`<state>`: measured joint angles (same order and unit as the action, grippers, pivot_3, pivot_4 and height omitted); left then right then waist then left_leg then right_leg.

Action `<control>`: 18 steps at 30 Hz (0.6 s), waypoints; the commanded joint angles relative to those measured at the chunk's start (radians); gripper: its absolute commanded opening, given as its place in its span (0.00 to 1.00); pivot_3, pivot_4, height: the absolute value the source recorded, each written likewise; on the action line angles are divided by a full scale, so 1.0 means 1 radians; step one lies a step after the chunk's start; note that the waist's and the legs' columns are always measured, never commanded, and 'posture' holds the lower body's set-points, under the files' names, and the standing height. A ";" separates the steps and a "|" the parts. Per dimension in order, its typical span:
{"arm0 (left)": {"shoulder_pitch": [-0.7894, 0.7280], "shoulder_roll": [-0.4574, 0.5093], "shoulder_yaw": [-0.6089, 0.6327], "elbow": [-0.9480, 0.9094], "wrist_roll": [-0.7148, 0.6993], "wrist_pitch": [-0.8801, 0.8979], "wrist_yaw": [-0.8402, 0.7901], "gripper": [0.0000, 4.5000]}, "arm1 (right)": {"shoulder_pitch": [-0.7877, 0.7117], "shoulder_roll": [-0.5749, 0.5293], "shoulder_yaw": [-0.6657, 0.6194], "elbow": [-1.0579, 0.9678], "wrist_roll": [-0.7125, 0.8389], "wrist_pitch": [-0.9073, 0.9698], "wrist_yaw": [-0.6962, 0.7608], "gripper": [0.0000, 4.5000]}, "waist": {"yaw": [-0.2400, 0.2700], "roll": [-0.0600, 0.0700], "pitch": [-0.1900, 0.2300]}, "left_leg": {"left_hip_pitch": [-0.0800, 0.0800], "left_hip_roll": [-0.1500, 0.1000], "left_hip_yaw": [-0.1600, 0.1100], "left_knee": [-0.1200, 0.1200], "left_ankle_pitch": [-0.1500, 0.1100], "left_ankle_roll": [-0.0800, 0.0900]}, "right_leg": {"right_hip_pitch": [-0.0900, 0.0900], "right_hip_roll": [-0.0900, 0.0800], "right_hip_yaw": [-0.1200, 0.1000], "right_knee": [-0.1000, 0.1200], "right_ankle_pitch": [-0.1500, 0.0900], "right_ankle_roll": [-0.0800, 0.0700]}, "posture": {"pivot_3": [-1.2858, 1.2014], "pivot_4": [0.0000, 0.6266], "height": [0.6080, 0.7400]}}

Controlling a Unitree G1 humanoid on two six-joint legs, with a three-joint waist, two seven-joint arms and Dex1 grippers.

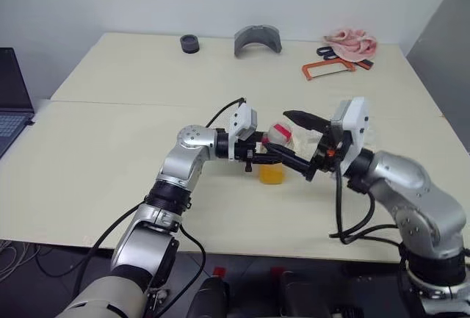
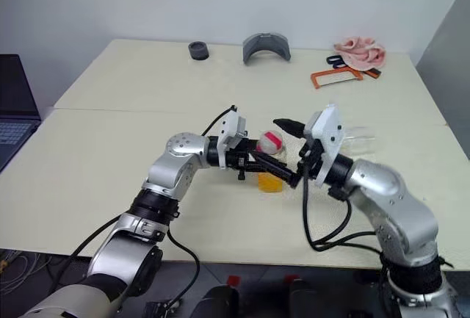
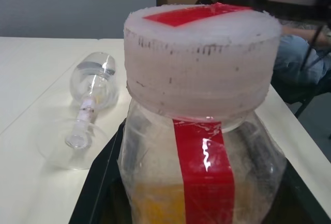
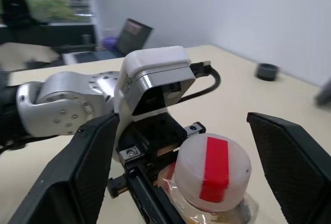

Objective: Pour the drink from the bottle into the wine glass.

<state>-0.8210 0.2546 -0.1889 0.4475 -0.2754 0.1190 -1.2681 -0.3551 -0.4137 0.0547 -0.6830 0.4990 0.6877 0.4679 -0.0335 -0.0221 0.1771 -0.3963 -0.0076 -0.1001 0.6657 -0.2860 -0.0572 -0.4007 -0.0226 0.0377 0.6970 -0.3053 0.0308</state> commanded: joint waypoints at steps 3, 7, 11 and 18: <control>-0.044 -0.020 0.013 0.024 0.009 -0.054 0.010 0.40 | 0.032 0.119 0.122 -0.033 -0.173 -0.045 -0.210 0.95 | -0.004 0.000 0.000 | 0.000 0.000 0.002 0.000 0.000 0.000 | -0.002 0.001 0.001 0.002 0.000 0.000 | 0.52 0.24 1.00; -0.047 -0.022 0.014 0.035 0.012 -0.063 0.004 0.40 | 0.053 0.167 0.128 -0.015 -0.218 -0.070 -0.253 0.95 | -0.004 0.000 0.000 | -0.001 0.000 0.002 0.000 0.001 -0.001 | -0.003 0.002 0.001 0.002 0.000 0.000 | 0.52 0.24 1.00; -0.041 -0.019 0.013 0.034 0.013 -0.067 0.002 0.40 | 0.075 0.193 0.111 -0.005 -0.248 -0.080 -0.282 0.95 | -0.004 0.000 0.000 | -0.001 0.000 0.002 0.000 0.001 -0.001 | -0.003 0.001 0.002 0.002 0.000 0.000 | 0.52 0.24 1.00; -0.033 -0.018 0.015 0.026 0.013 -0.069 0.010 0.40 | 0.126 0.180 0.100 -0.019 -0.273 -0.086 -0.285 0.95 | -0.004 0.000 0.000 | -0.001 0.000 0.002 0.000 0.001 -0.001 | -0.003 0.001 0.001 0.002 0.000 0.000 | 0.52 0.24 1.00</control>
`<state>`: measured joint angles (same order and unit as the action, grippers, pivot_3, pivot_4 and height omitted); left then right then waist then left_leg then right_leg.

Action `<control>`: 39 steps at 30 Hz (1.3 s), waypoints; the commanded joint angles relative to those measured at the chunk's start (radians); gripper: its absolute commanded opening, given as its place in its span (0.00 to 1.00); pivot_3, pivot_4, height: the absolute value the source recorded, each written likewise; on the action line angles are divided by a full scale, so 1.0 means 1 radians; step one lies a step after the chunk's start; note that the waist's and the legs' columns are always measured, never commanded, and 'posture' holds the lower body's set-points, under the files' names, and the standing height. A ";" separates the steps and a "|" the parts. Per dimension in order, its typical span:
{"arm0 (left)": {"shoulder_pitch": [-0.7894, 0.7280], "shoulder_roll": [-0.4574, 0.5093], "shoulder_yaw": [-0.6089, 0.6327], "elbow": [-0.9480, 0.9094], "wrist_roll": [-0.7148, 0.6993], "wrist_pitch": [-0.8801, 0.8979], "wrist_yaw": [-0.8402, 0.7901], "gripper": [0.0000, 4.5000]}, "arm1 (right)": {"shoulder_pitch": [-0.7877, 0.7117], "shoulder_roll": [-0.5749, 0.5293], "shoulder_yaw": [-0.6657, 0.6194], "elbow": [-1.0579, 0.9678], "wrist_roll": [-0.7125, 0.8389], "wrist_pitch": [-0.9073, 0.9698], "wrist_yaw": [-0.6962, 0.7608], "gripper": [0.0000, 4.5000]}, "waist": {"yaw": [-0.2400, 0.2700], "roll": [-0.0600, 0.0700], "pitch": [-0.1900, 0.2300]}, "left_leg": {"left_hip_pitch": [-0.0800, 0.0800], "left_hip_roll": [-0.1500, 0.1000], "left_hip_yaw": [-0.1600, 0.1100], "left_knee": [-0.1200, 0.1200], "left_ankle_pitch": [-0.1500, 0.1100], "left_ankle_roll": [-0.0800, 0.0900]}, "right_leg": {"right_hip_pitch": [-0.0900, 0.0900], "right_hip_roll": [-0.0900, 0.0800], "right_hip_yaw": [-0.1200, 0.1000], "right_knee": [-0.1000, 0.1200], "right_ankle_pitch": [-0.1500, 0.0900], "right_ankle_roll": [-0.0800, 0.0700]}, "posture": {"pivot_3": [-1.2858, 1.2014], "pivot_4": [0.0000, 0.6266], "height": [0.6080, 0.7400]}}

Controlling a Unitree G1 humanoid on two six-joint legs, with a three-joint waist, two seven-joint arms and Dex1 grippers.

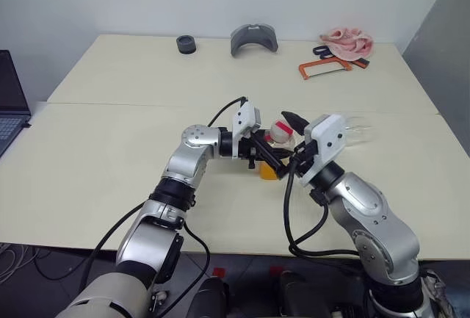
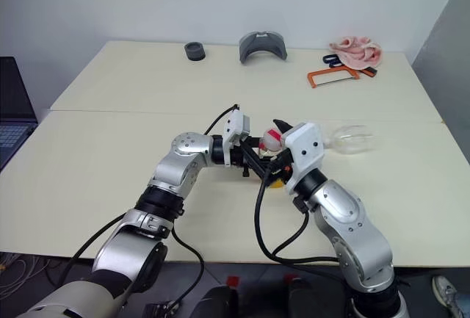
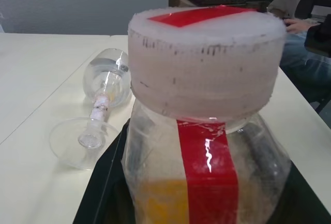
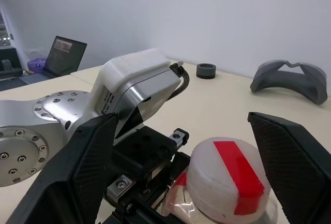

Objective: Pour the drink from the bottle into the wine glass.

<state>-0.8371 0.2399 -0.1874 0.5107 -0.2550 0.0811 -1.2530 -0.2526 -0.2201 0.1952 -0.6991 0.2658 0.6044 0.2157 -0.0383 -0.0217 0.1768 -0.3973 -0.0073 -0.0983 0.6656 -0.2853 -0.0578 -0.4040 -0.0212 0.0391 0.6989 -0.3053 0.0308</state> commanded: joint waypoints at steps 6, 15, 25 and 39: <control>-0.016 -0.004 0.015 -0.031 -0.007 -0.038 -0.001 0.40 | 0.078 -0.035 -0.046 -0.046 -0.069 -0.015 -0.033 0.95 | -0.001 0.000 0.000 | 0.000 0.000 0.000 0.000 0.000 0.000 | 0.000 0.000 0.000 0.000 0.000 0.000 | 0.52 0.24 1.00; -0.014 -0.006 0.013 -0.031 -0.003 -0.039 -0.001 0.40 | 0.038 0.037 -0.060 -0.014 -0.072 -0.015 -0.066 0.95 | -0.003 0.000 0.000 | 0.000 0.000 0.001 0.000 0.000 0.000 | 0.000 0.000 0.000 0.001 0.000 0.000 | 0.52 0.24 1.00; -0.015 -0.008 0.019 -0.029 0.006 -0.037 -0.004 0.40 | -0.026 0.066 -0.049 0.021 -0.059 -0.016 -0.039 0.95 | -0.004 0.000 0.000 | 0.000 0.000 0.001 0.000 0.000 0.000 | 0.000 0.000 0.000 0.001 0.000 0.000 | 0.52 0.24 1.00; -0.016 -0.010 0.023 -0.022 0.011 -0.040 -0.002 0.40 | -0.079 0.055 -0.024 0.042 -0.028 0.020 0.015 0.95 | -0.014 0.000 0.000 | 0.000 0.000 0.000 0.001 0.000 0.000 | 0.000 0.000 0.000 0.001 0.000 0.000 | 0.52 0.24 1.00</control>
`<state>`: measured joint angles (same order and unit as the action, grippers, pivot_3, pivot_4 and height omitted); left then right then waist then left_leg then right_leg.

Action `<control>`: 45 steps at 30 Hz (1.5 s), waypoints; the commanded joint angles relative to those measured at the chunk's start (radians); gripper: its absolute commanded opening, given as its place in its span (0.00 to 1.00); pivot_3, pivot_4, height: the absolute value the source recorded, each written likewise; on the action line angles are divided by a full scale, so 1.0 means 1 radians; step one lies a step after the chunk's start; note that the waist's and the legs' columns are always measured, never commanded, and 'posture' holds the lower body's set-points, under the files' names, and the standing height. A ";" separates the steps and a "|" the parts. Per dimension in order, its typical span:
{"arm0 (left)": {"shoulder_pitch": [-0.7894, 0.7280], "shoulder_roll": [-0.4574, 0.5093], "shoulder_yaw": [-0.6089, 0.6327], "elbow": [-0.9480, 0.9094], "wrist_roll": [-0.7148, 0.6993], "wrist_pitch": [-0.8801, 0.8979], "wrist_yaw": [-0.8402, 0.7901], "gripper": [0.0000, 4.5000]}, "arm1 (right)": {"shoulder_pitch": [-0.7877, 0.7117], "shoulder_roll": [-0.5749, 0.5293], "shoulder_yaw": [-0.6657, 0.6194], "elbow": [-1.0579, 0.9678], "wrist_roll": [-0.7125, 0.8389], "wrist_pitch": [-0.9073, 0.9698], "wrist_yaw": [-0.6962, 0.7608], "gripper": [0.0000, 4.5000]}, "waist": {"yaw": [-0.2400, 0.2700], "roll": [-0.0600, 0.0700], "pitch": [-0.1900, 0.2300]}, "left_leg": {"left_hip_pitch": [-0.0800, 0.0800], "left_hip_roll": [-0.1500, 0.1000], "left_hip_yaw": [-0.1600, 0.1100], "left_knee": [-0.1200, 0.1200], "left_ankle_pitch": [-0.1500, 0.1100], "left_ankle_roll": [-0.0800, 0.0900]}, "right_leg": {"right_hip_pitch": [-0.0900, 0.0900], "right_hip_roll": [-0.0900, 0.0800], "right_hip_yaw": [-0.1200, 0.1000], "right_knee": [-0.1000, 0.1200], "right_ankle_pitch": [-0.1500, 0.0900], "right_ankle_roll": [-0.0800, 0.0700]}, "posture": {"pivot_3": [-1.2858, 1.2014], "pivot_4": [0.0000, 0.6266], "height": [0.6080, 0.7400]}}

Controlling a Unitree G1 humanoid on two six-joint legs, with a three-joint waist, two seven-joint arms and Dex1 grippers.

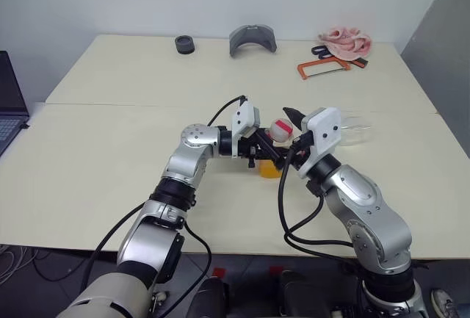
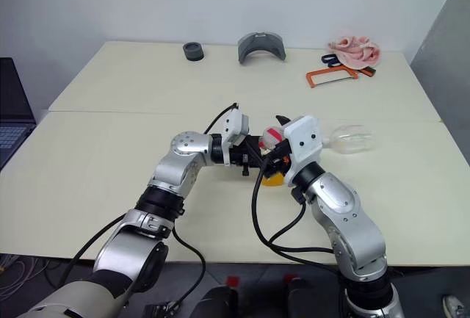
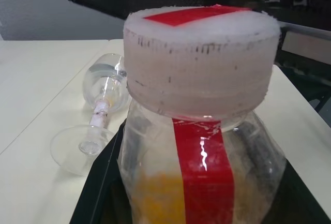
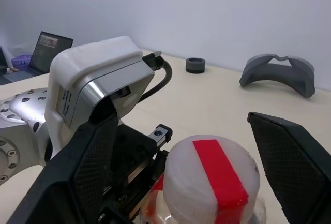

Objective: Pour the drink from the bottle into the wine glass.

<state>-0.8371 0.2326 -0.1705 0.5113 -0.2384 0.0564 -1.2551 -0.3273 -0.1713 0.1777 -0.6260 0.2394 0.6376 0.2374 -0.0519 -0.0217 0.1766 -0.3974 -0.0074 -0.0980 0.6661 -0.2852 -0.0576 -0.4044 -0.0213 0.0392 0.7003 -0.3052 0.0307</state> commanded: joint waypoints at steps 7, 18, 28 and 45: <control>-0.011 -0.001 0.007 -0.029 -0.005 -0.015 0.003 0.40 | 0.042 0.013 -0.038 -0.044 -0.021 -0.019 -0.051 0.95 | 0.000 0.000 0.000 | 0.000 0.000 0.000 0.000 0.000 0.000 | 0.000 0.000 0.000 0.000 0.000 0.000 | 0.52 0.24 1.00; -0.009 -0.003 0.004 -0.027 -0.003 -0.015 0.003 0.40 | 0.066 0.021 -0.062 -0.083 0.006 -0.027 -0.046 0.95 | -0.004 0.000 0.000 | 0.000 0.000 0.000 0.000 0.000 0.000 | 0.000 0.000 0.000 0.002 0.000 0.000 | 0.52 0.24 1.00; -0.010 -0.002 0.006 -0.028 -0.004 -0.012 0.002 0.40 | 0.058 0.011 -0.036 -0.052 -0.012 -0.020 -0.041 0.91 | -0.005 0.000 0.000 | 0.000 0.000 0.000 0.001 0.000 0.000 | 0.000 0.000 0.000 0.002 0.000 0.000 | 0.52 0.24 1.00; -0.018 0.075 -0.029 -0.096 -0.042 0.050 -0.179 0.40 | -0.194 -0.395 -0.086 0.173 0.292 -0.036 0.666 0.42 | -0.005 0.000 0.000 | 0.001 -0.001 0.002 0.002 -0.001 0.001 | 0.000 0.000 0.001 0.002 0.000 0.000 | 0.52 0.24 1.00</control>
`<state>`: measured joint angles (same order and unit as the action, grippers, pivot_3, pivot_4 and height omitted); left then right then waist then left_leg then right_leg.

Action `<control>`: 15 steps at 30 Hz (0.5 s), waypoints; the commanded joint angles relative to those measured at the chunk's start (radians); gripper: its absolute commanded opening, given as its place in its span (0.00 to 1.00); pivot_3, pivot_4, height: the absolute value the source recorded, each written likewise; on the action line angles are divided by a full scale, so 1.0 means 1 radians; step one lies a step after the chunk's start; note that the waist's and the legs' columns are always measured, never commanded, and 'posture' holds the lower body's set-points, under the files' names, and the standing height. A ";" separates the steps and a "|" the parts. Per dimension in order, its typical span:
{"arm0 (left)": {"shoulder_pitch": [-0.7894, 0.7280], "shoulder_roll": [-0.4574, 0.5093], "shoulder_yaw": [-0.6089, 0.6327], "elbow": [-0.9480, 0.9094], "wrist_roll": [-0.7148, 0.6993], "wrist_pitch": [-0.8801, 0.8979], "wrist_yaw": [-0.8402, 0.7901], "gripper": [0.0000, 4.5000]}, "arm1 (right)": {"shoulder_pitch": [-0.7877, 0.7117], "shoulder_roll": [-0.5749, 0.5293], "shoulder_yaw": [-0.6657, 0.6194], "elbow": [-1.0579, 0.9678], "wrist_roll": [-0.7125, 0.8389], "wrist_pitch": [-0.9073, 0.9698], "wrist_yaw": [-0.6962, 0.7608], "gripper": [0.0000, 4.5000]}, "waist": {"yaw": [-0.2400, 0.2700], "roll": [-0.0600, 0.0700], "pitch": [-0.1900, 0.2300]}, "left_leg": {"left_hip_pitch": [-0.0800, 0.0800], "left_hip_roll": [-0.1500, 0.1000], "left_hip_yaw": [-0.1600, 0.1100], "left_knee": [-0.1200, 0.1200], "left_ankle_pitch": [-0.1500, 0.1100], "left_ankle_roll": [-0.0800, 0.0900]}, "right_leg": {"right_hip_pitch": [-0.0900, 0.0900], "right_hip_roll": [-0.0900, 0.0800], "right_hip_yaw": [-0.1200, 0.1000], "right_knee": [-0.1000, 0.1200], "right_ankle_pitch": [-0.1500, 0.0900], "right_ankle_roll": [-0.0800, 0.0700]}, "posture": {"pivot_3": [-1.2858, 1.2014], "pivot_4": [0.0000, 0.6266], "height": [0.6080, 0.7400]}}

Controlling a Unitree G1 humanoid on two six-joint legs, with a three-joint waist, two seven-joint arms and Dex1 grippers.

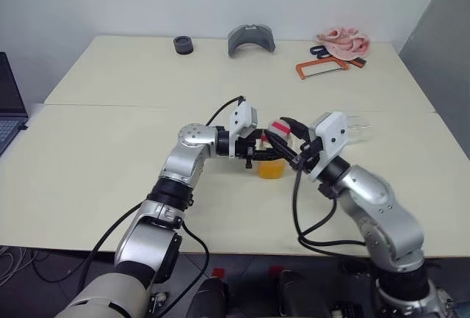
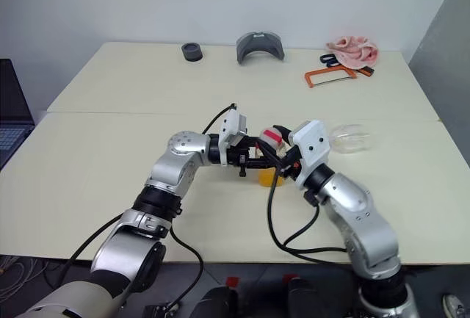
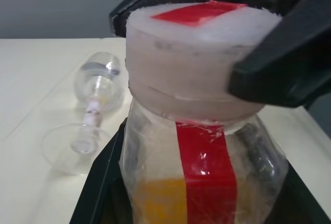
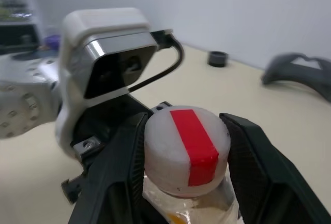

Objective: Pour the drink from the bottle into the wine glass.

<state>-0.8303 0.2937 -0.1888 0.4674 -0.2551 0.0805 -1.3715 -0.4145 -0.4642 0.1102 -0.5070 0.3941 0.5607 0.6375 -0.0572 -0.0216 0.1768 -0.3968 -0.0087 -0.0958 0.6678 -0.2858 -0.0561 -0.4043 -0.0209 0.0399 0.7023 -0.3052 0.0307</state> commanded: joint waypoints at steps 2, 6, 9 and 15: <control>-0.033 0.019 -0.009 -0.050 -0.028 0.028 -0.076 0.40 | -0.175 -0.132 -0.049 0.117 0.211 0.108 0.302 0.42 | 0.000 0.000 0.000 | 0.000 0.000 0.000 0.001 -0.001 0.003 | 0.001 0.001 -0.001 0.000 0.000 0.000 | 0.52 0.24 1.00; -0.039 0.011 0.004 -0.028 -0.021 0.019 -0.047 0.40 | -0.206 -0.171 -0.096 0.167 0.248 0.159 0.304 0.42 | 0.001 0.000 0.000 | 0.000 0.001 -0.002 0.001 -0.002 0.003 | 0.001 0.000 -0.001 0.000 0.000 0.000 | 0.52 0.24 1.00; -0.041 -0.013 0.027 -0.007 -0.022 0.022 0.019 0.40 | -0.138 -0.155 -0.168 0.106 0.231 0.134 0.197 0.58 | 0.002 0.000 0.000 | -0.002 0.001 -0.003 0.004 -0.002 0.003 | 0.000 -0.001 -0.002 0.001 0.000 0.000 | 0.52 0.24 1.00; -0.044 -0.039 0.040 0.025 -0.005 -0.003 0.109 0.40 | 0.025 -0.054 -0.262 -0.153 0.288 0.171 -0.048 0.85 | 0.010 0.000 0.000 | -0.004 0.001 -0.002 0.009 -0.002 0.003 | 0.000 -0.002 -0.001 0.005 0.000 0.000 | 0.52 0.24 1.00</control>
<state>-0.8507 0.2669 -0.1647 0.5085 -0.2578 0.0990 -1.2846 -0.4102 -0.5350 -0.1293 -0.5603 0.6427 0.7191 0.6506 -0.0475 -0.0219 0.1767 -0.4005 -0.0081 -0.0989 0.6767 -0.2878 -0.0527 -0.4047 -0.0230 0.0387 0.7078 -0.3051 0.0307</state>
